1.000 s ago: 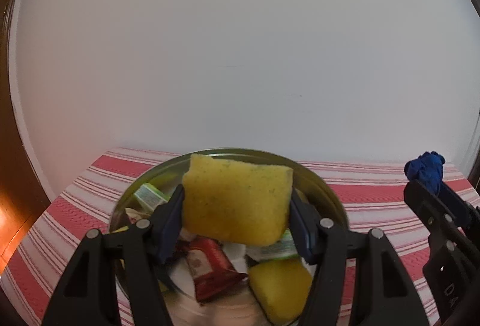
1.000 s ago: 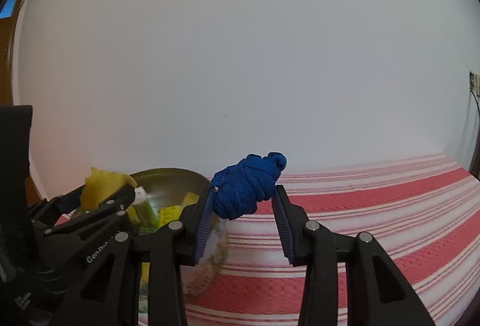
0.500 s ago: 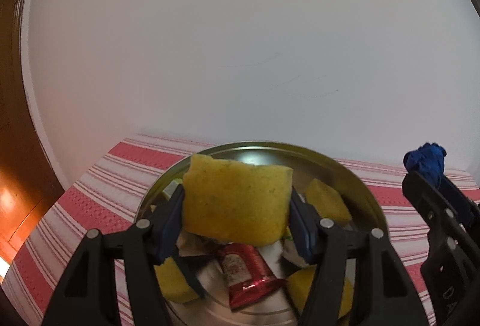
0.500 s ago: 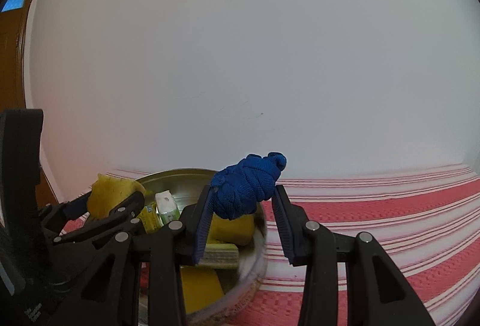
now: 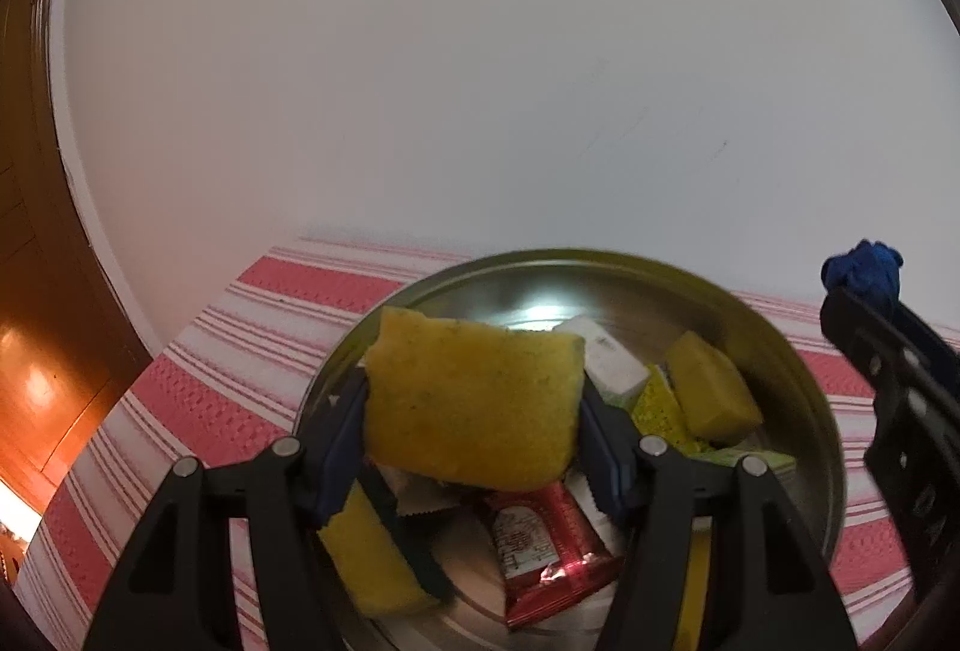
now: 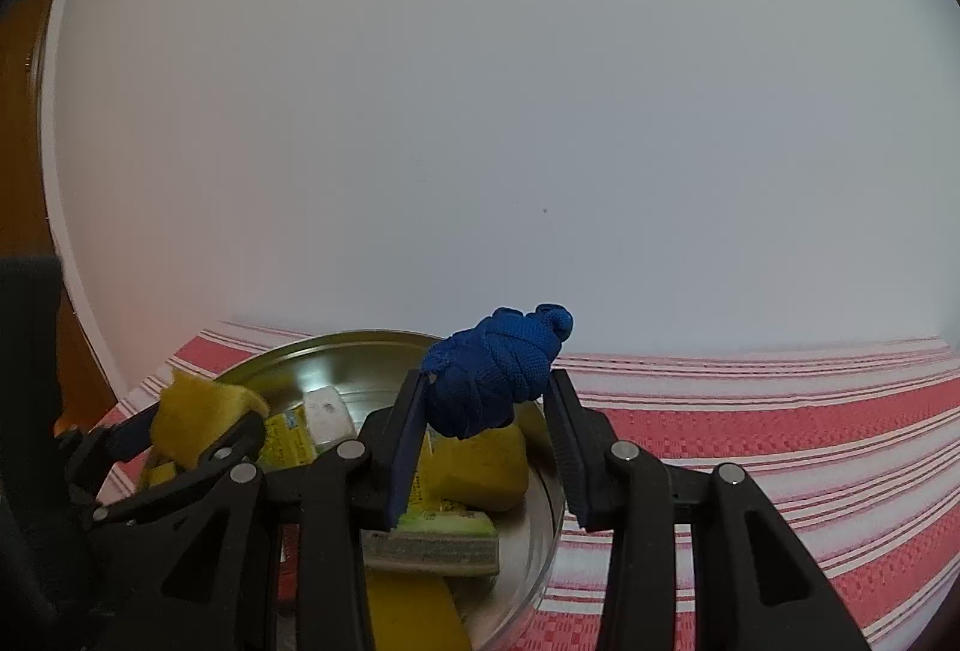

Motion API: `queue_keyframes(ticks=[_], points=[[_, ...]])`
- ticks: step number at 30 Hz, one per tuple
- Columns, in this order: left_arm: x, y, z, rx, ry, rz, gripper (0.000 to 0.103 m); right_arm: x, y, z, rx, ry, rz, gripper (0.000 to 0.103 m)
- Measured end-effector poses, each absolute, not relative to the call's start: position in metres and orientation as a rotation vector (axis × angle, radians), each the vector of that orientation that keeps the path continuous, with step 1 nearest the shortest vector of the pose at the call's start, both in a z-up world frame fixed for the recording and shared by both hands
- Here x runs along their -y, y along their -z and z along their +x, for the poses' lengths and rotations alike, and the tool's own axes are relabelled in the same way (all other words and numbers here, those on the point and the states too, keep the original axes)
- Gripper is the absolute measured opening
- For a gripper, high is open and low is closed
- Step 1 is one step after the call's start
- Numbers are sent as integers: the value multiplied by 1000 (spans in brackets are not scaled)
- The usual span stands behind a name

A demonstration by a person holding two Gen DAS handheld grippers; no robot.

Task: Organize objects
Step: 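Carry the yellow sponge and blue toy over the tin with both tools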

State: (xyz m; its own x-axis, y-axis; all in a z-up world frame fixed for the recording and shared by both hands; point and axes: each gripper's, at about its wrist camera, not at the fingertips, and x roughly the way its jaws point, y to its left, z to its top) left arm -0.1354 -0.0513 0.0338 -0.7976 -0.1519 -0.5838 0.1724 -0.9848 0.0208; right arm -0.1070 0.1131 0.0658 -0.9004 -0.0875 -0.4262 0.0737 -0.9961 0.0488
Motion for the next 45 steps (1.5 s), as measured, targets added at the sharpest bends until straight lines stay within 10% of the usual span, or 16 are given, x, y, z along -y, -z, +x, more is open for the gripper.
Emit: queue_keyframes(ticks=[45], points=[[45,-25,-151,132,2768,938,62,-62,-33,-167,-117,2781,1166,43]])
